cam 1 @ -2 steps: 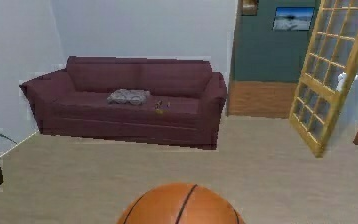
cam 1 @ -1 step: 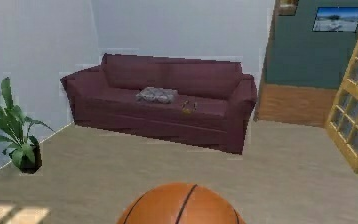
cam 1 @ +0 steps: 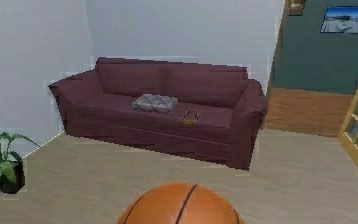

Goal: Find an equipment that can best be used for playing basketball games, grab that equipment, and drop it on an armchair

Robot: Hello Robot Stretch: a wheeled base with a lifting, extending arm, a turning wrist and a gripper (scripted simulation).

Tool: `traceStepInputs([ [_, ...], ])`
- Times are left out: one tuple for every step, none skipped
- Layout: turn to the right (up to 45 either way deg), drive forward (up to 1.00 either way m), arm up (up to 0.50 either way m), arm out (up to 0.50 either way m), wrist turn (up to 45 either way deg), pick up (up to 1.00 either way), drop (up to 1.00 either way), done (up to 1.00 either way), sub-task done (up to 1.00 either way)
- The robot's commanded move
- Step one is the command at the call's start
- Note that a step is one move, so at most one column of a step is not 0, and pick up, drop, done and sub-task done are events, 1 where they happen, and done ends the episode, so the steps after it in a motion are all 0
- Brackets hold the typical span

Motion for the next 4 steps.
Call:
traceStepInputs([
  [33.0, 0.00, 0.00, 0.00, 0.0, 0.00, 0.00, 0.00, 0.00],
  [0.0, 1.00, 0.00, 0.00, 0.0, 0.00, 0.00, 0.00, 0.00],
  [3.0, 0.00, 0.00, 0.00, 0.0, 0.00, 0.00, 0.00, 0.00],
  [0.0, 0.75, 0.00, 0.00, 0.0, 0.00, 0.00, 0.00, 0.00],
])
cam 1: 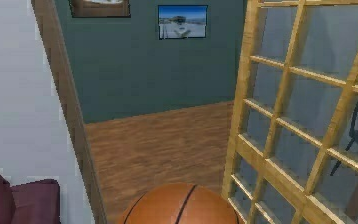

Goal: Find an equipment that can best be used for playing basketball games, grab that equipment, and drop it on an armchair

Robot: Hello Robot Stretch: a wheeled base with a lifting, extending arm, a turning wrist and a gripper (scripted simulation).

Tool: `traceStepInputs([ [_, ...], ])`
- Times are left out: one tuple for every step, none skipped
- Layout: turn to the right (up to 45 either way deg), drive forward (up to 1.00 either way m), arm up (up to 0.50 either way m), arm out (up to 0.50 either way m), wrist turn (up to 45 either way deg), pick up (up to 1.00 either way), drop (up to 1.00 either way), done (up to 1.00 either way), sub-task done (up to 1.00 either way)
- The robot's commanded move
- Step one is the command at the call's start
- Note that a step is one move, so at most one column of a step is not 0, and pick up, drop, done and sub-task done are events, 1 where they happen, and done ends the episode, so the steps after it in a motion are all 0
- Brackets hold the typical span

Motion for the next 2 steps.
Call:
traceStepInputs([
  [0.0, 1.00, 0.00, 0.00, 0.0, 0.00, 0.00, 0.00, 0.00],
  [-15.0, 0.00, 0.00, 0.00, 0.0, 0.00, 0.00, 0.00, 0.00],
])
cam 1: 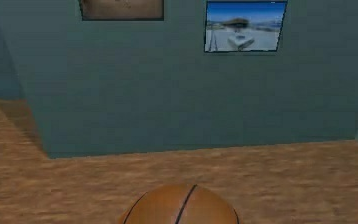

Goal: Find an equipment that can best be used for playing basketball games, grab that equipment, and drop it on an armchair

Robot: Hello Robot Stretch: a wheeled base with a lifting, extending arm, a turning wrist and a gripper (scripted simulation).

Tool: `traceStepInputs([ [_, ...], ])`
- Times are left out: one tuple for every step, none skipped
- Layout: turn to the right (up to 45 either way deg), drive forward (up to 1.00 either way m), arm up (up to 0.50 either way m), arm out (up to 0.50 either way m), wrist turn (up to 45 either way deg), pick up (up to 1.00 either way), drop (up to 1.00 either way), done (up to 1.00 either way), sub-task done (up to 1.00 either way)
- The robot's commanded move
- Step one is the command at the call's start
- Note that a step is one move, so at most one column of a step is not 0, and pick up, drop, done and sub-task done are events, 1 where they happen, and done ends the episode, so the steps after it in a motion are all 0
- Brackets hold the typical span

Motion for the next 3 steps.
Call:
traceStepInputs([
  [0.0, 0.20, 0.00, 0.00, 0.0, 0.00, 0.00, 0.00, 0.00],
  [36.0, 0.00, 0.00, 0.00, 0.0, 0.00, 0.00, 0.00, 0.00],
  [0.0, 0.40, 0.00, 0.00, 0.0, 0.00, 0.00, 0.00, 0.00],
])
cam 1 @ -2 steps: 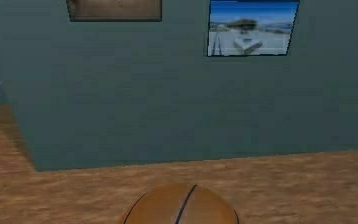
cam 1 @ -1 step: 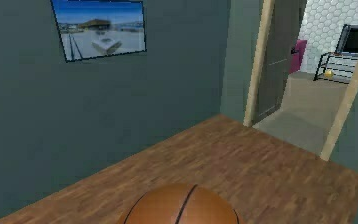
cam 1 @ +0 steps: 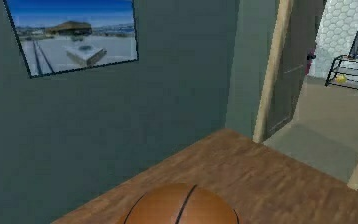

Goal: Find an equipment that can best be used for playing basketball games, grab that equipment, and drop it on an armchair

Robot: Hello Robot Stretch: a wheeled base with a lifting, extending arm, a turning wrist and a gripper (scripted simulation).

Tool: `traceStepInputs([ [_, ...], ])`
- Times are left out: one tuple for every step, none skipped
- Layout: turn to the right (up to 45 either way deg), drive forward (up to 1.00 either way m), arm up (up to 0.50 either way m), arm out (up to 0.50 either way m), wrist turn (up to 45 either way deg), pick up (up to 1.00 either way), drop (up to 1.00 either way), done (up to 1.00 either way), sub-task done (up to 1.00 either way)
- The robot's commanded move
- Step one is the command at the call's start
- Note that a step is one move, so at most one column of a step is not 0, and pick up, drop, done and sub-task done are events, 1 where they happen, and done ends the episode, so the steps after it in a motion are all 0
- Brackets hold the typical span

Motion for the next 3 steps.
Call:
traceStepInputs([
  [33.0, 0.00, 0.00, 0.00, 0.0, 0.00, 0.00, 0.00, 0.00],
  [0.0, 1.00, 0.00, 0.00, 0.0, 0.00, 0.00, 0.00, 0.00],
  [0.0, 1.00, 0.00, 0.00, 0.0, 0.00, 0.00, 0.00, 0.00],
])
